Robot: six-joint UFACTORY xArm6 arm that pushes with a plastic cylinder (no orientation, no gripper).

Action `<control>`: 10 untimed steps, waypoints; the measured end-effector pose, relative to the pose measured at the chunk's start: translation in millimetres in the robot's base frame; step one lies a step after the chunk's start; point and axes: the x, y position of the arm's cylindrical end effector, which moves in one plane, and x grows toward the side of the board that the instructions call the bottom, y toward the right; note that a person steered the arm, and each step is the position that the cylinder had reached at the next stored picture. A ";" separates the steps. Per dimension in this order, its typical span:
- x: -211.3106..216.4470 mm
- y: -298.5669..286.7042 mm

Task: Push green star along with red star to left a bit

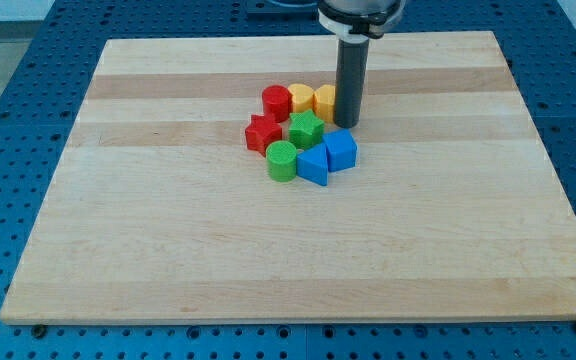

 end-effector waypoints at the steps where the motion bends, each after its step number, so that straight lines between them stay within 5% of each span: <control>1: -2.2 -1.5; 5: 19.7 2.6; 10: 30.2 -82.4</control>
